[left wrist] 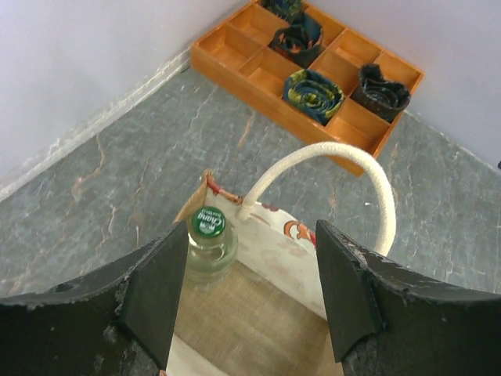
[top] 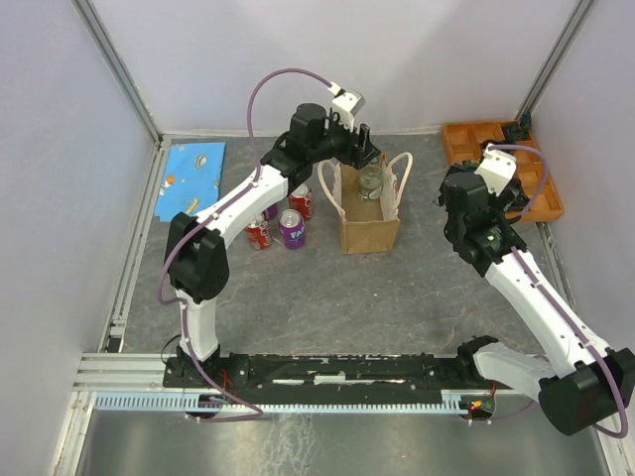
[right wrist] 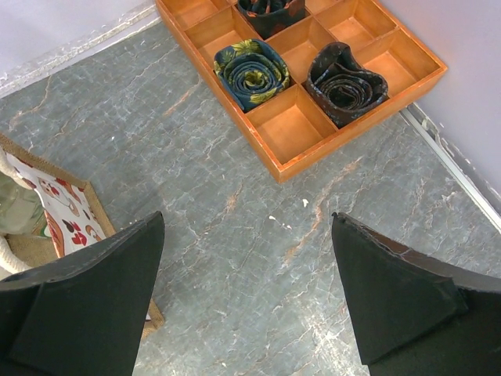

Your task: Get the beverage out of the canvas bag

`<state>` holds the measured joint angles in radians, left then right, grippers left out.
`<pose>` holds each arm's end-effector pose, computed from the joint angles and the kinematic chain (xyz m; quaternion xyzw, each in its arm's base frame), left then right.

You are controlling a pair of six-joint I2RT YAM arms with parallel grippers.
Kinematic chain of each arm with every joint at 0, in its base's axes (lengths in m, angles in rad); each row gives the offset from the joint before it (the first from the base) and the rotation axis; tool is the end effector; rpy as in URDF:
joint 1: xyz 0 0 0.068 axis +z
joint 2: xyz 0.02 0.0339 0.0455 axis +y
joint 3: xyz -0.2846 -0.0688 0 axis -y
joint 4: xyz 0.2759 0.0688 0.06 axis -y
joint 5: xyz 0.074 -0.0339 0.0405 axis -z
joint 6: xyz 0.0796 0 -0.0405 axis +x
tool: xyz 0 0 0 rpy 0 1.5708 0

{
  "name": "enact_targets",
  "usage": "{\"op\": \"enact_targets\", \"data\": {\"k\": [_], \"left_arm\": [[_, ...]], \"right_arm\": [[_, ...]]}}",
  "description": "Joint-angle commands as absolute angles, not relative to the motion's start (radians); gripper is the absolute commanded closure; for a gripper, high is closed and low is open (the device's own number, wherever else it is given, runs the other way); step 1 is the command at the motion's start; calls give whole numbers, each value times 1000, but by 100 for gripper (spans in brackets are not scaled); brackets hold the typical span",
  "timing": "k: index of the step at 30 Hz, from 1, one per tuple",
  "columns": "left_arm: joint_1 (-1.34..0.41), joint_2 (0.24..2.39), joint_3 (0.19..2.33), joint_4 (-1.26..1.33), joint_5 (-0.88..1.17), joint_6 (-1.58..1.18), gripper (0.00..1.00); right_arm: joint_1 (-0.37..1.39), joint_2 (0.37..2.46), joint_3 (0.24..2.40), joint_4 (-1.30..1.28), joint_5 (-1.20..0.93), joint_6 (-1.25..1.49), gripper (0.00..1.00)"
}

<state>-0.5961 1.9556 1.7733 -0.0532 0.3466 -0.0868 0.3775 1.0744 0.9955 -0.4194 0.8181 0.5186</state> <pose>0.4431 -0.3333 0.3515 0.2982 0.7217 -0.3318 0.5293 0.2789 0.0481 0.3404 0.2583 0.7724 -0.1051 0.5706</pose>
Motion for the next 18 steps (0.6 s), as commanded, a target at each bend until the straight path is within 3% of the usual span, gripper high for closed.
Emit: {"op": "enact_targets", "data": {"k": [1,18], "left_arm": [[-600,1985,1782,119,422,-143,29],[-600,2095,1628,489,361,-60,28]], "right_arm": [[374,1062,1022,-410,853,504,4],[373,1098,1044,-427,808,473,4]]}}
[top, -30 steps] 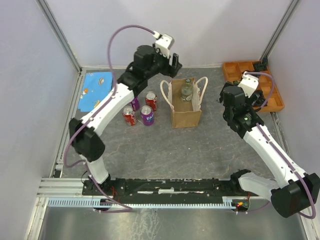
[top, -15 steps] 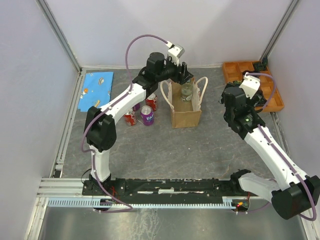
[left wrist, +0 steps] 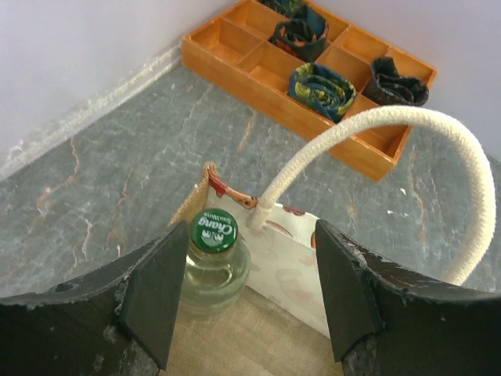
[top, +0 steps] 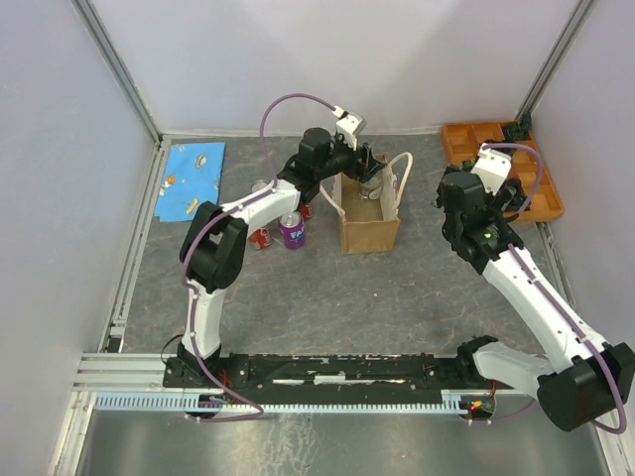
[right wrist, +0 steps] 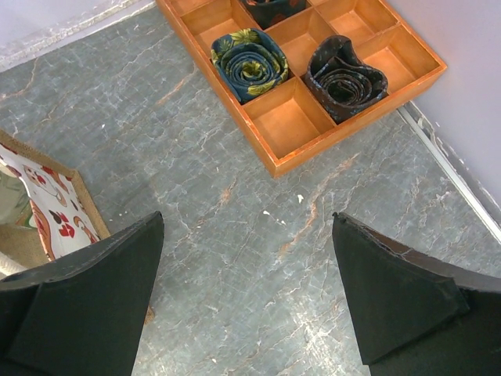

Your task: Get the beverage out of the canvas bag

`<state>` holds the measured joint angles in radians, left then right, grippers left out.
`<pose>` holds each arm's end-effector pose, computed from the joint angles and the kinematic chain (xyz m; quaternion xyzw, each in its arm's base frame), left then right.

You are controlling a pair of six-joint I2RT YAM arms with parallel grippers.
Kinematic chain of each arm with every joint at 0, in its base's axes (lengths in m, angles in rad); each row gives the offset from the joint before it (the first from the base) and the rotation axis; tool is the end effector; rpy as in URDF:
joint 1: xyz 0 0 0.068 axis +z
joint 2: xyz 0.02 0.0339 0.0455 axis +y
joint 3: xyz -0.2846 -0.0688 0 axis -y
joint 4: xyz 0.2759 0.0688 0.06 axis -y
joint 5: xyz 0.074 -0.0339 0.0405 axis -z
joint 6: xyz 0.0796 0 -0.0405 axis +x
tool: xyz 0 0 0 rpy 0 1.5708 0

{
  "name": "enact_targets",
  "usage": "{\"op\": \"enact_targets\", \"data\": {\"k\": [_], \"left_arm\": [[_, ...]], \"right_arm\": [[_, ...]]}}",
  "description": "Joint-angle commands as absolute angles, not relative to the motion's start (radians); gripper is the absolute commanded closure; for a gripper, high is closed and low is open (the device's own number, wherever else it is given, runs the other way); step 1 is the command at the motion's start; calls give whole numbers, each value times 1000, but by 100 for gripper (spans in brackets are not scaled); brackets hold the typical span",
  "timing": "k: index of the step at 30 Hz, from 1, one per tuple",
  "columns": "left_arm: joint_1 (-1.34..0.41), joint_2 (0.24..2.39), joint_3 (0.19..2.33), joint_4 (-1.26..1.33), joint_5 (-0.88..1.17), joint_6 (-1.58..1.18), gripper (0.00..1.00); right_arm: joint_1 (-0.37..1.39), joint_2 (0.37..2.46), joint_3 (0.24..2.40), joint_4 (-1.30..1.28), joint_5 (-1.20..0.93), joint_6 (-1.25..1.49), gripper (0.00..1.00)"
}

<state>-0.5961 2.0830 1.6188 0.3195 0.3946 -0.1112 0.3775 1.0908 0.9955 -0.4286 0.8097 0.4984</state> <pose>0.4620 -0.3504 0.2704 0.3025 0.6892 -0.3612 0.5504 0.2820 0.0498 0.3349 0.2446 0.7827 -0.1141 0.5608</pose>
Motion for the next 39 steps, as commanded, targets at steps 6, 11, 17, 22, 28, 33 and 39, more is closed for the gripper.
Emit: {"op": "enact_targets", "data": {"k": [6,11,17,22,28,33,39], "left_arm": [[-600,2139,1629,552,358,-58,27],[-600,2169,1629,572,374,-57,33],[-600,2197,1629,618,394,-49,33],[-600,2217,1619,666,424,-61,34],[-601,2246,1620,687,442,-68,37],[-600,2259,1624,651,441,-64,43],[-601,2253,1610,599,438,-47,46]], "right_arm": [[374,1126,1073,-422,801,450,4],[372,1148,1085,-432,783,454,4],[372,1177,1109,-444,772,443,4],[372,1194,1121,-439,767,434,3],[373,1205,1128,-437,768,426,3],[370,1202,1114,-435,771,429,3],[363,1200,1099,-433,768,444,3]]}}
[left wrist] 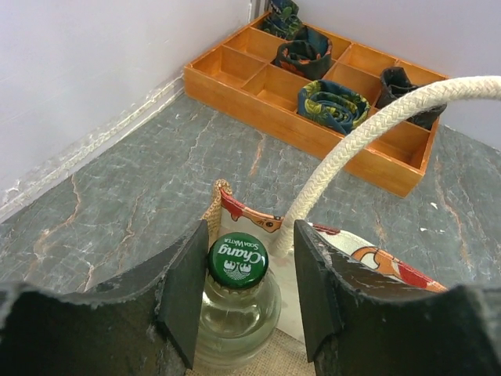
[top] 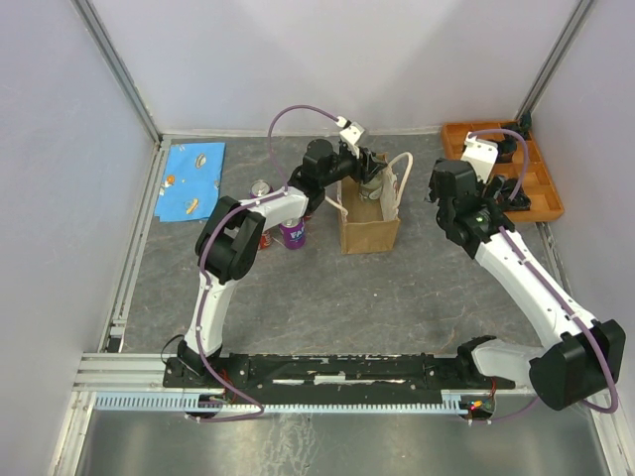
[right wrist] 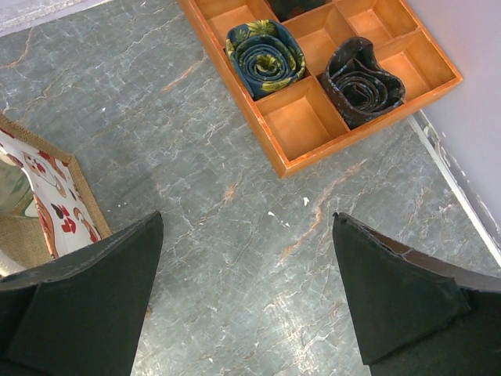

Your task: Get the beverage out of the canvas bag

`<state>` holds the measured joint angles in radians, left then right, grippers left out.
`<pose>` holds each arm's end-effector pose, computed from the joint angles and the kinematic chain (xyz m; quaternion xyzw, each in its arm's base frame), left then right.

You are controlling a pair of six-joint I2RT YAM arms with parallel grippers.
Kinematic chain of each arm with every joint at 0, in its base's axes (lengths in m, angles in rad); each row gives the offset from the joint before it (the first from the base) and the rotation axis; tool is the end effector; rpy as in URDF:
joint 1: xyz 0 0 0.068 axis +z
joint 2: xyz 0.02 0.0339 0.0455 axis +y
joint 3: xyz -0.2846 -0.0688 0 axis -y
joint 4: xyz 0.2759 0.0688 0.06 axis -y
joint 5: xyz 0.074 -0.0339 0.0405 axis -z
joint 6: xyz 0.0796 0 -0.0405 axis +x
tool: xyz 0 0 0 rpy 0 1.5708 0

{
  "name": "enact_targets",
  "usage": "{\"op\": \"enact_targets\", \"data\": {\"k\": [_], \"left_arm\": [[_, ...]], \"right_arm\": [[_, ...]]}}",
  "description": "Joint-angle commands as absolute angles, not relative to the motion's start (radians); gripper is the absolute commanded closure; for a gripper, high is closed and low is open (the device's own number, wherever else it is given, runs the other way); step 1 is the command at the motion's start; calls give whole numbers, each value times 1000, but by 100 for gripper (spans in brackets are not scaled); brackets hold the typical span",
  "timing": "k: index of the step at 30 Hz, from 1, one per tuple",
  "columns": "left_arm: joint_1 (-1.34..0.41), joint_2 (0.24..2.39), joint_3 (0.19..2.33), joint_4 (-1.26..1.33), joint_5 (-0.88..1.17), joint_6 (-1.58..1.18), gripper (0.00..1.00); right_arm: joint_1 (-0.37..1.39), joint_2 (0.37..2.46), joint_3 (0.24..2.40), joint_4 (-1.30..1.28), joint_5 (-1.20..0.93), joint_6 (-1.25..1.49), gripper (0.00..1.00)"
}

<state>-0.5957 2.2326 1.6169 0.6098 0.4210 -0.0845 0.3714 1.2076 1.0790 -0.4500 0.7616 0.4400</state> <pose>0.4796 -0.3644 0.2268 0.3179 0.6338 -0.3697 0.6005 0.3092 0.0615 0.3317 0.2048 0.8099 -0.1259 0.5350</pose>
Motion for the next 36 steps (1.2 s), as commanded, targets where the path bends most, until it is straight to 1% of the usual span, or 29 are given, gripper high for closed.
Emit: {"op": "enact_targets", "data": {"k": [1,9,13,19,24,27,32,36], "left_arm": [[-601,2250,1603,595,435,-45,46],[-601,2253,1598,520,400,-19,38],[-602,2258,1608,512,388,-12,38],[-601,2265,1630,531,380,-23,41],[-601,2276,1632,596,390,-81,38],[-600,2280,1631,625,392,-104,37],[-600,2292,1639,658,397,-133,41],[-600,2298,1642,684,405,-156,51]], "right_arm": [[362,1200,1098,-431,765,445,3],[359,1209,1094,-428,748,464,3],[358,1208,1092,-430,743,477,3],[358,1215,1094,-430,736,485,3],[359,1236,1110,-434,726,483,3],[358,1244,1118,-432,723,479,3],[358,1246,1123,-435,718,474,3],[358,1241,1121,-440,722,468,3]]}}
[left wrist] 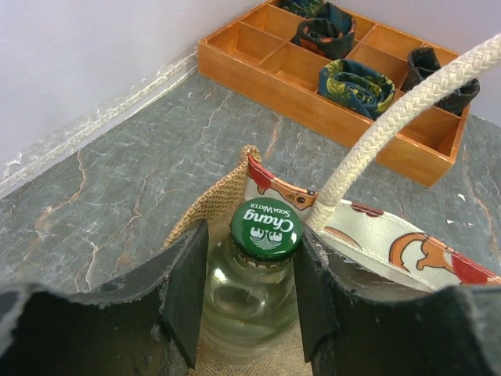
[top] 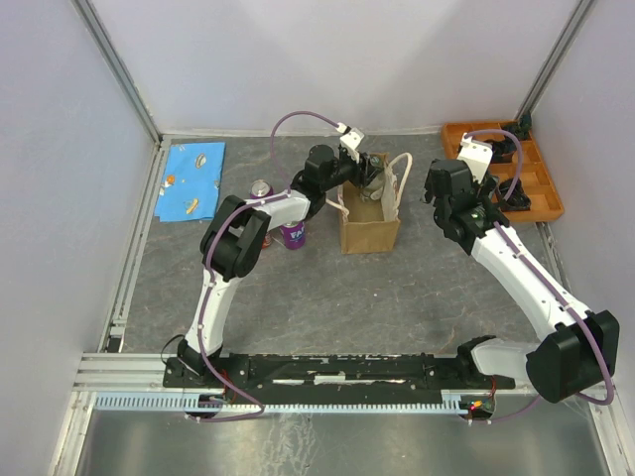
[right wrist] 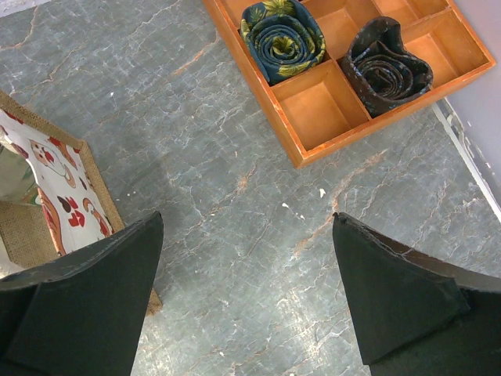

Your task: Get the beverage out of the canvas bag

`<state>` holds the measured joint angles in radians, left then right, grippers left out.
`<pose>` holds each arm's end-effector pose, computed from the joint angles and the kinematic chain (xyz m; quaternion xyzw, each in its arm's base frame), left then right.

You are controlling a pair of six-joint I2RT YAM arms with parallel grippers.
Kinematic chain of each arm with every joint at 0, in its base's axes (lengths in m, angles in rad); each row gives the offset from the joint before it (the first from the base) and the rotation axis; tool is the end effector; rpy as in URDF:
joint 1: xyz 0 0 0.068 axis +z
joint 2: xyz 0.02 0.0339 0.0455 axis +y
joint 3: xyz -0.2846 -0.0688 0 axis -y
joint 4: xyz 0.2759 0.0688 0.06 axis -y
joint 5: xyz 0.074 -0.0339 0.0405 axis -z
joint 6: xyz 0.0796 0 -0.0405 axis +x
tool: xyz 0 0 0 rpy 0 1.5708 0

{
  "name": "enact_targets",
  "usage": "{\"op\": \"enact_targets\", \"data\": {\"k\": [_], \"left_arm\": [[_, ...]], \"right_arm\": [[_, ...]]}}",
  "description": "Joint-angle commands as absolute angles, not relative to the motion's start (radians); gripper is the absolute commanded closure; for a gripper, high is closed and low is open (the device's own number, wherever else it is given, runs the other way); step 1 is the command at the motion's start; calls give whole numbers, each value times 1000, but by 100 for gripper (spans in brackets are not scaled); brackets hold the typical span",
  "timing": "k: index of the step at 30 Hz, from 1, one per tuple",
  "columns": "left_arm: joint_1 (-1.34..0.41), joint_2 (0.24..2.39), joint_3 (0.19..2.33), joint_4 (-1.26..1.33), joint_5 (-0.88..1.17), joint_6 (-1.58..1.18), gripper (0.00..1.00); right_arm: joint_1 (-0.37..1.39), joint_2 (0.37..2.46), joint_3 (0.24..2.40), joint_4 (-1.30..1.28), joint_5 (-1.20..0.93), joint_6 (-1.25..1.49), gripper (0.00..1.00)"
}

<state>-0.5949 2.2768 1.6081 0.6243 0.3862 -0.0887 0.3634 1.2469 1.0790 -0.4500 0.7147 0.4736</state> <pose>0.4850 -0.3644 0.1995 0.3060 0.6534 -0.3580 0.5927 0.3184 0.0653 0.3187 0.2060 0.8224 -0.1094 0.5189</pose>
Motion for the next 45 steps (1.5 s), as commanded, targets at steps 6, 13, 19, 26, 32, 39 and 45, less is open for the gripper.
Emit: {"op": "enact_targets", "data": {"k": [6,13,19,26,32,39,45], "left_arm": [[-600,2290,1652,695,405,-176,87],[-602,2250,1635,691,385,-152,97],[-601,2189,1659,660,387,-153,97],[-607,2080,1693,648,364,-123,97],[-622,1990,1690,661,350,-116,97],[-629,1850,1629,708,333,-120,97],[-629,1682,1598,538,257,-29,97]], "right_arm": [[359,1240,1119,-440,727,461,3],[357,1239,1113,-437,720,459,3],[357,1228,1096,-429,712,464,3],[357,1200,1068,-407,704,468,3],[357,1159,1037,-379,694,474,3],[357,1138,1022,-375,704,471,3],[357,1118,1009,-344,720,462,3]]}}
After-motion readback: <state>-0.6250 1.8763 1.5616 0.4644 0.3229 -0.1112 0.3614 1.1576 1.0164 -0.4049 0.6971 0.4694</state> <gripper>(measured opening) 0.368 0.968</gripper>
